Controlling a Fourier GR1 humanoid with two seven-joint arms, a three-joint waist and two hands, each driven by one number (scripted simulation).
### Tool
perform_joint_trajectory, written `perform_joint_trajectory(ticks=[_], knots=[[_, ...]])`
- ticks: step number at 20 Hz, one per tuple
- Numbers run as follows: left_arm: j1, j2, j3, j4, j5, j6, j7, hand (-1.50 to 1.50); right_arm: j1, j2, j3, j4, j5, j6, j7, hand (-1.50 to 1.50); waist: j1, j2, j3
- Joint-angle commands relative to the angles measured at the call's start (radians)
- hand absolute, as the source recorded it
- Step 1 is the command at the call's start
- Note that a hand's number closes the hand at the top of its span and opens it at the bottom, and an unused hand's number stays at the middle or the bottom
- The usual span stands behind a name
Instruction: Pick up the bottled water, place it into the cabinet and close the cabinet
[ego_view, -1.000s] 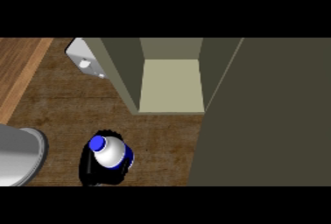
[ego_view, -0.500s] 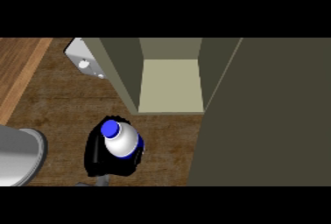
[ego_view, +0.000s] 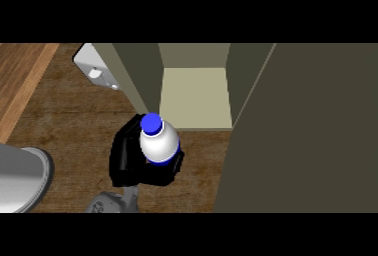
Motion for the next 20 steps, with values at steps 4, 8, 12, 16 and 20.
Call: perform_joint_trajectory(ticks=[4,8,12,16,20], knots=[[-0.223,0.0,-0.05,0.153,0.066,0.167,-0.054,1.5,0.016,-0.026,0.002,-0.121,0.051,0.006,0.04,-1.5,-0.011,0.003,0.0],[-0.309,0.0,0.05,0.194,-0.013,0.151,0.044,1.5,0.019,-0.03,0.061,-0.164,0.132,-0.016,0.114,-1.5,-0.011,0.0,-0.001],[-0.409,0.0,0.03,0.251,-0.035,0.221,0.092,1.5,-0.008,-0.014,-0.007,-0.121,0.056,-0.009,0.084,-1.5,-0.003,0.002,0.0],[-0.488,0.0,0.063,0.41,-0.007,0.214,0.034,1.5,0.058,-0.02,0.083,-0.128,0.112,-0.042,0.036,-1.5,-0.016,0.002,0.0],[-0.621,0.0,0.079,0.556,-0.038,0.251,0.043,1.5,0.048,-0.053,0.027,-0.13,0.056,-0.014,0.02,-1.5,-0.022,0.004,0.0]])
